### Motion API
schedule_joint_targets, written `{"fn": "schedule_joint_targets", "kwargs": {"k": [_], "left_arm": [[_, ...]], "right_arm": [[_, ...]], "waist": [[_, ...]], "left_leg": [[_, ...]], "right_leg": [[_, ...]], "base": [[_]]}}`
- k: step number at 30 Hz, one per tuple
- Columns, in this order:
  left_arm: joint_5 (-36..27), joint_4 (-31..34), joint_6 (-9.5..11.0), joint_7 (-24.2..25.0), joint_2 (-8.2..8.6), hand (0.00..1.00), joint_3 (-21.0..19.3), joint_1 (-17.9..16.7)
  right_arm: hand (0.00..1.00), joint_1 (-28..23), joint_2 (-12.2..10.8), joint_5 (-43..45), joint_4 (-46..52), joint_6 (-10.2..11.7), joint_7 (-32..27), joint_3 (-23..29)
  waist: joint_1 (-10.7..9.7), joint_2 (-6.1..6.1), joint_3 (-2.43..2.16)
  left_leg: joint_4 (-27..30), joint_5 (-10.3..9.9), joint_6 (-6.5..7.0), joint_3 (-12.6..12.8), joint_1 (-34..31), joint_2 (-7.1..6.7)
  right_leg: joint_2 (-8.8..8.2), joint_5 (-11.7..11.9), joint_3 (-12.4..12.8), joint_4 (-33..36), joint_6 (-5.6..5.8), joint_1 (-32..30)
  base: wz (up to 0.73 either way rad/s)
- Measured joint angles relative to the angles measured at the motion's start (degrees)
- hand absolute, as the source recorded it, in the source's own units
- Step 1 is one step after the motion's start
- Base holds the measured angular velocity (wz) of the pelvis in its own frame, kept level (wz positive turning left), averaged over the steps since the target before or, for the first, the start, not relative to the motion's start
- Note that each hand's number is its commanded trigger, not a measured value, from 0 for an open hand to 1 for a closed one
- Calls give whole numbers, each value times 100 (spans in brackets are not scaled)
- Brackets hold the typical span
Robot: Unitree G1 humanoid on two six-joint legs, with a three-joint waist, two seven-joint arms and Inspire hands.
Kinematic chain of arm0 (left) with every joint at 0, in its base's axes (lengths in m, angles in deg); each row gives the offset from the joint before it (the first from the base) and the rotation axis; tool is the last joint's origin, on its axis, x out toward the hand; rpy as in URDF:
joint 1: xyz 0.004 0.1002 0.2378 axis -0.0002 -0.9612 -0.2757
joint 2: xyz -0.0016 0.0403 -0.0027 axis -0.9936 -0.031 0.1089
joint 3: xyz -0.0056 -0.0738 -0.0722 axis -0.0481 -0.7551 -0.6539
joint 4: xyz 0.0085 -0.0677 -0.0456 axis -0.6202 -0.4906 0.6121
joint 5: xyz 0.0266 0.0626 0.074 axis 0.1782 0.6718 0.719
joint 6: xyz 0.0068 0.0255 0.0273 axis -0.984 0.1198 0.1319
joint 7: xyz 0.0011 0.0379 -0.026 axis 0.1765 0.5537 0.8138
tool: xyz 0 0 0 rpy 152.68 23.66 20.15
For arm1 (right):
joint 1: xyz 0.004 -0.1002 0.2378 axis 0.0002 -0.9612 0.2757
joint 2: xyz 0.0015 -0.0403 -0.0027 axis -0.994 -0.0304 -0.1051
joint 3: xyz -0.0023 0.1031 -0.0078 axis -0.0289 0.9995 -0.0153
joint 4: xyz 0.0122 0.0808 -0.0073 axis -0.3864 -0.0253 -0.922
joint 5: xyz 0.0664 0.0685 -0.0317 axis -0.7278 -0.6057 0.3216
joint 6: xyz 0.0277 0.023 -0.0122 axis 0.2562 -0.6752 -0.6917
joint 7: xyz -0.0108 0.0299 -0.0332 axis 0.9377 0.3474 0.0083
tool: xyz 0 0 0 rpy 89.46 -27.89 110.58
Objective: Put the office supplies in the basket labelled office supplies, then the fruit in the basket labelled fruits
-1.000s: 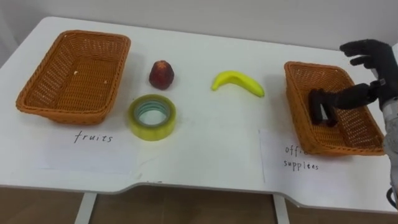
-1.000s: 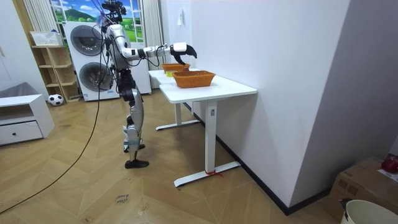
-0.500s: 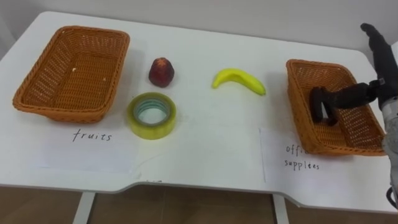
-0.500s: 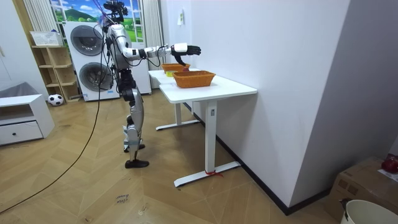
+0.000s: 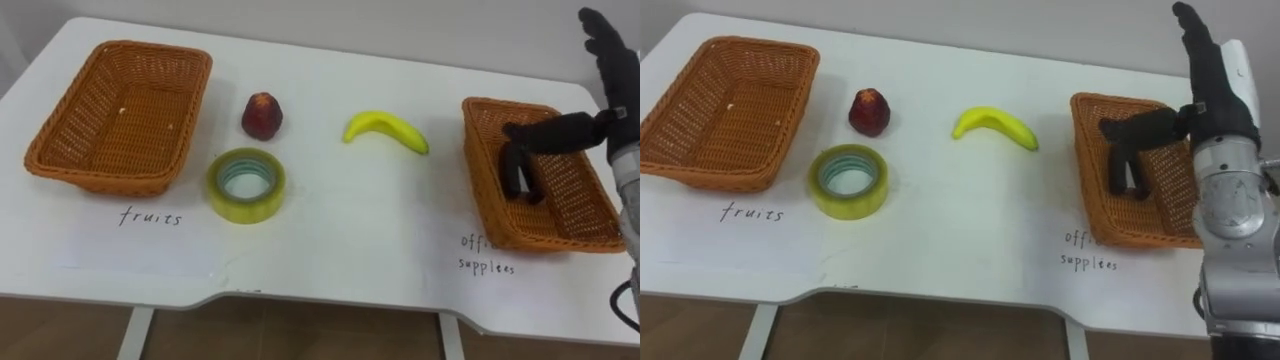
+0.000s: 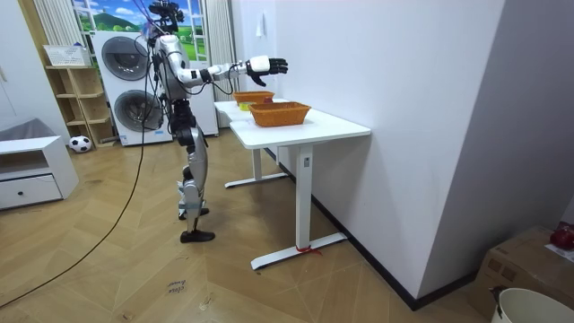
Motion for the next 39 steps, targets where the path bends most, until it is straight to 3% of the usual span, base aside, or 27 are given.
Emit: {"fn": "schedule_joint_targets", "kwargs": {"k": [10, 15, 17, 21, 24, 26, 31, 39], "left_arm": [[5, 17, -11, -14, 31, 0, 5, -133], [2, 16, -67, -124, 35, 0, 150, -174], [63, 16, -123, -124, 48, 0, 228, -185], [126, 16, -189, -155, 50, 0, 291, -281], [139, 16, -292, -249, 55, 0, 394, -371], [188, 15, -350, -295, 53, 0, 416, -404], [245, 28, -362, -367, 66, 0, 495, -476], [242, 217, -435, -502, 70, 0, 516, -500]], "right_arm": [[0, 401, -60, -954, 285, -15, 284, -198], [0, 486, -326, -935, 294, -20, 321, -515], [0, 486, -443, -925, 293, -22, 320, -634], [0, 486, -559, -1014, 294, -29, 216, -818], [0, 488, -560, -1138, 294, -31, 193, -1042], [0, 489, -567, -1168, 294, -36, 195, -1125], [0, 490, -831, -1165, 293, -36, 186, -1237], [0, 491, -928, -1204, 226, -80, 241, -1591]], "waist": [[328, 28, -17], [456, 106, 28], [463, 140, 10], [605, 242, 26], [621, 289, -24], [631, 287, -25], [673, 271, -28], [804, 254, -7]], "left_leg": [[4, -1, 0, -36, 17, -1], [19, -1, -1, -178, -11, -2], [39, -1, -1, -238, -34, -5], [81, -1, -2, -345, -125, -4], [100, 0, -3, -383, -231, -8], [125, 1, -3, -415, -269, -12], [173, 1, -3, -421, -303, -18], [166, -1, -4, -395, -362, -15]], "right_leg": [[1, 0, -44, 6, -1, 31], [-1, 2, -180, 5, -3, 88], [-1, 2, -234, 3, -3, 104], [-9, 2, -485, -3, -3, 101], [-21, 2, -547, -2, -3, 28], [-29, 2, -615, -1, -3, 25], [-36, 2, -616, -4, -2, 38], [-38, 1, -608, -5, -1, 7]], "base": [[-1], [13], [21], [14], [9], [12], [4], [0]]}}
